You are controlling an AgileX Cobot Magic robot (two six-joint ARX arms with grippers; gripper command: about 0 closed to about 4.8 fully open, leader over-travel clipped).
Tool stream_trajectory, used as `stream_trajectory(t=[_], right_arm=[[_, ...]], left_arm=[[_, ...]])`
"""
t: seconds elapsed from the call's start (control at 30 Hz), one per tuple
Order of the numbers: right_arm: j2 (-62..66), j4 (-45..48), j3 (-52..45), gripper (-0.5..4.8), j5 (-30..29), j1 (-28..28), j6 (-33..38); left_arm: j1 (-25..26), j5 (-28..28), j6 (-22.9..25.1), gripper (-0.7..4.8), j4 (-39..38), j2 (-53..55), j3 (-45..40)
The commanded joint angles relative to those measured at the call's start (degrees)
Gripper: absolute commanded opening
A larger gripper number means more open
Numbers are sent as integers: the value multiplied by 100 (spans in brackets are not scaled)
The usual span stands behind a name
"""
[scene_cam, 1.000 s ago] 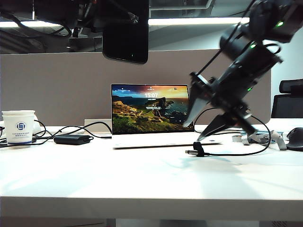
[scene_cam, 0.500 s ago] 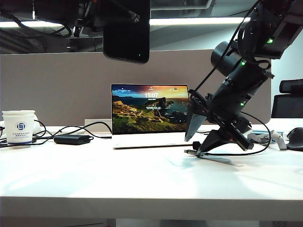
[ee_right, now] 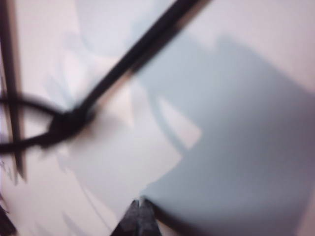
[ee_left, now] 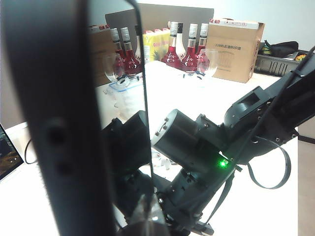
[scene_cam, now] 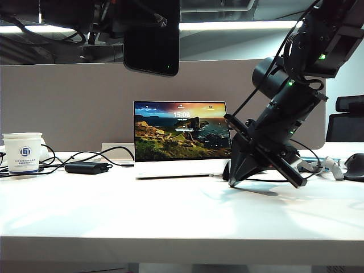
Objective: Pick up the black phone, pick up the charger plug, insert the charger plug into the phone's charging port, and finally place the connected phone back on the desk.
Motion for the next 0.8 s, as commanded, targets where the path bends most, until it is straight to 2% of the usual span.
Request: stream_trajectory(t=[0.03,0.13,0.2,0.23,0.3,0.4,0.5,0.6,0.7,0.8], right_arm=[[-107,-162,0,-6,74,-4,-522],[-203,-31,0,-4,181,-13,-533],[-208,404,0,185,155,-15,-155],[-205,726,0,314,166,-15,345],[-181,1174,0,312,396,-13,741],[-177,1510,2,247,789,-26,911],[-195,1989,4,247,787,-11,-87],[-205,1976,4,247,1008,-4,-1069],[-184,1937,4,247,1469,-2,-2564],[-122,1989,4,242,1672,-2,-3305]], left_arm=[[-15,42,-20,-7,208,-52,33],[-17,42,-17,-7,210,-52,33],[-17,39,-17,-7,210,-52,33],[-17,39,-17,-7,210,-52,33],[-17,42,-22,-7,210,-52,33],[-20,42,-111,-7,251,-52,33],[-20,42,-111,-7,271,-52,33],[-20,44,-125,-7,271,-52,33],[-20,85,-146,-7,273,-52,33],[-20,85,-149,-7,271,-52,33]])
